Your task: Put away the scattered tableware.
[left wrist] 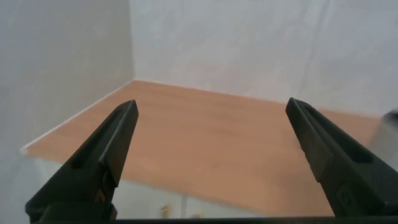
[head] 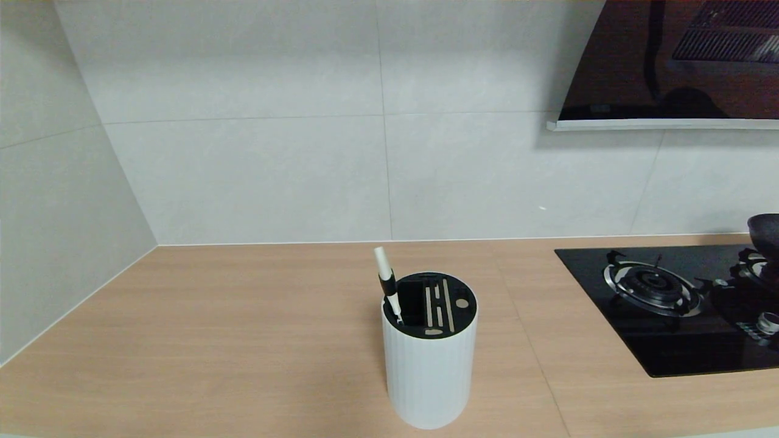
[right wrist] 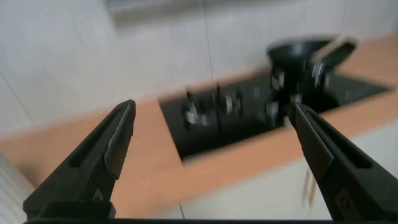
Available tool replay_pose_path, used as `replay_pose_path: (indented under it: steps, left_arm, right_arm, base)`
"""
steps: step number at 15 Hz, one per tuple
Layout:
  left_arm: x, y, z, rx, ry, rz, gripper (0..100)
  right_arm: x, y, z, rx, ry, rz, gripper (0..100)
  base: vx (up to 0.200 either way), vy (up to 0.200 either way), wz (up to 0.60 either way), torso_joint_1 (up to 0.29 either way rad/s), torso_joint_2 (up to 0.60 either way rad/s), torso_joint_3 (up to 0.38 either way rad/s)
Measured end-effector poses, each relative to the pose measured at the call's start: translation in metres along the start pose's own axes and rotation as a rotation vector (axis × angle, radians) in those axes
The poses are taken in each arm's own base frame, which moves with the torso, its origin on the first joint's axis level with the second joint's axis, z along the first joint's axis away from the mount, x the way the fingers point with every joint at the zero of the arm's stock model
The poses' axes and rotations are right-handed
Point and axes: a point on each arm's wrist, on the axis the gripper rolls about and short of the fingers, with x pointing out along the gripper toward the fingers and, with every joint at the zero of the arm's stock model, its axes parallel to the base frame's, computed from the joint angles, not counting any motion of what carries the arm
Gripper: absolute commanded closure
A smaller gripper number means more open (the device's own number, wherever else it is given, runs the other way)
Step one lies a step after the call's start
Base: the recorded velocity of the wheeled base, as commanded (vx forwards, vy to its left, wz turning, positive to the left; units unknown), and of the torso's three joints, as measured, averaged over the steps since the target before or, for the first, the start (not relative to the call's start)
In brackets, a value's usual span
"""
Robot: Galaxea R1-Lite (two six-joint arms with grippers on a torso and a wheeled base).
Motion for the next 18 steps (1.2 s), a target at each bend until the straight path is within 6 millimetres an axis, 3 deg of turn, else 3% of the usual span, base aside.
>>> replay_pose_path:
  steps: [3, 5, 9, 18]
  left_arm:
    - [0.008, -0.004, -0.039, 0.034, 0.061, -0.055, 0]
    - [0.008, -0.007, -0.048, 0.012, 0.098, -0.154, 0]
    - [0.008, -0.009, -0.054, 0.041, 0.137, -0.263, 0]
    - [0.008, -0.009, -0.054, 0.023, 0.14, -0.264, 0]
  right_arm:
    - [0.01, 0.003, -0.026, -0.005, -0.03, 0.024, 0]
    - [0.011, 0.003, -0.042, -0.037, 0.07, 0.066, 0]
    - [0.011, 0.007, -0.048, -0.033, 0.123, 0.237, 0]
    - [0.011, 0.007, -0.05, -0.09, 0.136, 0.282, 0]
  base:
    - [0.0, 0.0, 0.0, 0.0, 0.0, 0.0]
    - [0.0, 0.0, 0.0, 0.0, 0.0, 0.0]
    - [0.0, 0.0, 0.0, 0.0, 0.0, 0.0]
    - [0.0, 0.0, 0.0, 0.0, 0.0, 0.0]
